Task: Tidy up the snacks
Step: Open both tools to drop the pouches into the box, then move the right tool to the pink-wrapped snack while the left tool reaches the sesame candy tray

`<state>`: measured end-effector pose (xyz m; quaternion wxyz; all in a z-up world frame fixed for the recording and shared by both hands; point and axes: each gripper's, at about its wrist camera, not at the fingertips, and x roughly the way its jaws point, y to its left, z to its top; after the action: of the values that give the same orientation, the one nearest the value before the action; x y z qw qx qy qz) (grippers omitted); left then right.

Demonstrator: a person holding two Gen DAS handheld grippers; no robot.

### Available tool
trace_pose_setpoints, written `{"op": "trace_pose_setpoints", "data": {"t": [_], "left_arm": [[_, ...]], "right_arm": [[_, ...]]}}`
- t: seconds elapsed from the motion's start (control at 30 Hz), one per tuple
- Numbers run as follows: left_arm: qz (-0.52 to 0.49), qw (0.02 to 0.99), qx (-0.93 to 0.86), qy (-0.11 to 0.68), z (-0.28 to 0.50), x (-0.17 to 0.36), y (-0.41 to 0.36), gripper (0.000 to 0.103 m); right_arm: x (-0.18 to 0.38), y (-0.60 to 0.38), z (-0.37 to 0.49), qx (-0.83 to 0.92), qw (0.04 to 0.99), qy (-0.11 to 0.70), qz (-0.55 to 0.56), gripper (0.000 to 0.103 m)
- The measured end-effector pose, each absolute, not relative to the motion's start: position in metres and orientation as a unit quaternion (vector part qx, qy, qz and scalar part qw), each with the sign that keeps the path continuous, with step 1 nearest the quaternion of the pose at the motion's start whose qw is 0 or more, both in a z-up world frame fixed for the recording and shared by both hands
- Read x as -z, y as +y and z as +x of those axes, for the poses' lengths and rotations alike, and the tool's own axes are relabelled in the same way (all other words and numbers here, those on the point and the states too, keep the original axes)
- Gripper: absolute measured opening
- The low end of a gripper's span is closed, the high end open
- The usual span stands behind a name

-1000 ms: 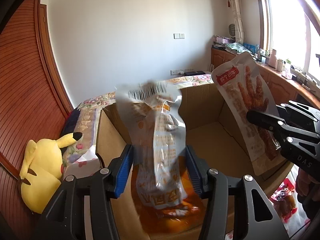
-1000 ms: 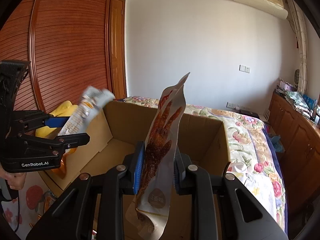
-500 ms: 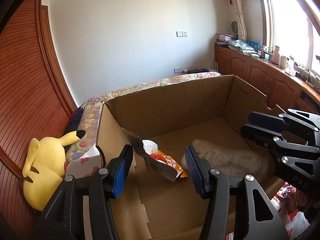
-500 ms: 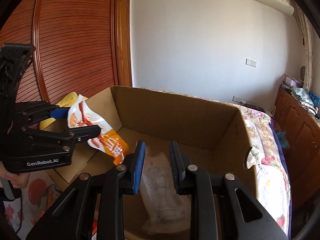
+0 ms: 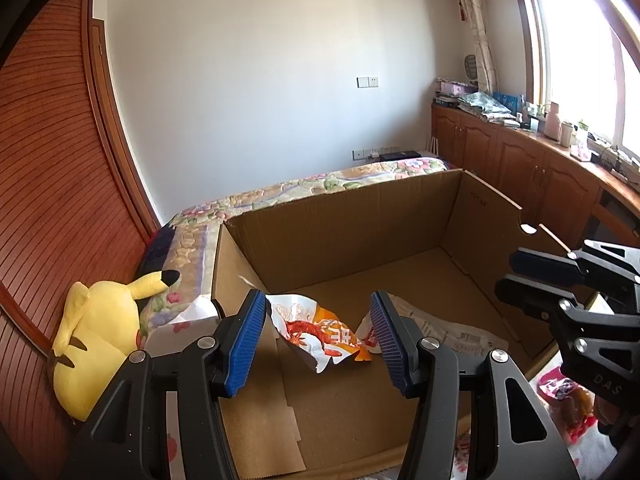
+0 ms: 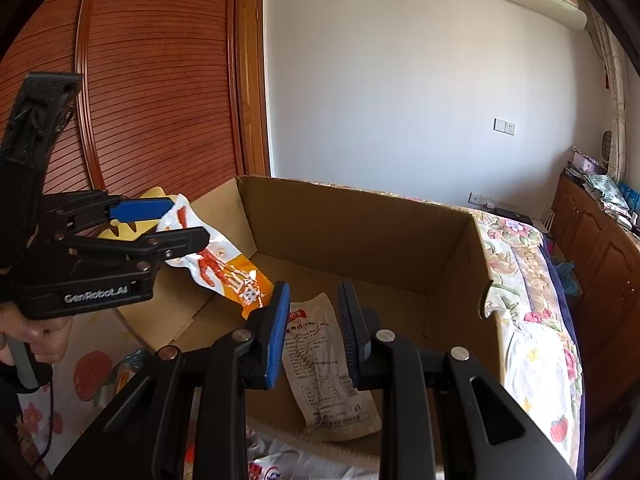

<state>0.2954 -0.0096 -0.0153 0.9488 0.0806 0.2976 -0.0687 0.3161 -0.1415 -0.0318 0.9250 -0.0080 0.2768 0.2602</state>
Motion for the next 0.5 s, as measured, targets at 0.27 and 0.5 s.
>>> {"op": "trace_pose_setpoints", "data": {"t": [0.27, 0.5], "left_arm": [[0.086, 0.954, 0.079, 0.275, 0.274, 0.006, -0.013, 0.057], [0.086, 0.954, 0.097, 0.270, 0.252, 0.010, -0.007, 0.058]], "right_arm": [[0.020, -0.155, 0.283, -0.263, 0.927, 0.268, -0.002, 0.026], [0.022, -0.176, 0.252, -0.253, 0.928, 0.273, 0.007, 0.027]]}}
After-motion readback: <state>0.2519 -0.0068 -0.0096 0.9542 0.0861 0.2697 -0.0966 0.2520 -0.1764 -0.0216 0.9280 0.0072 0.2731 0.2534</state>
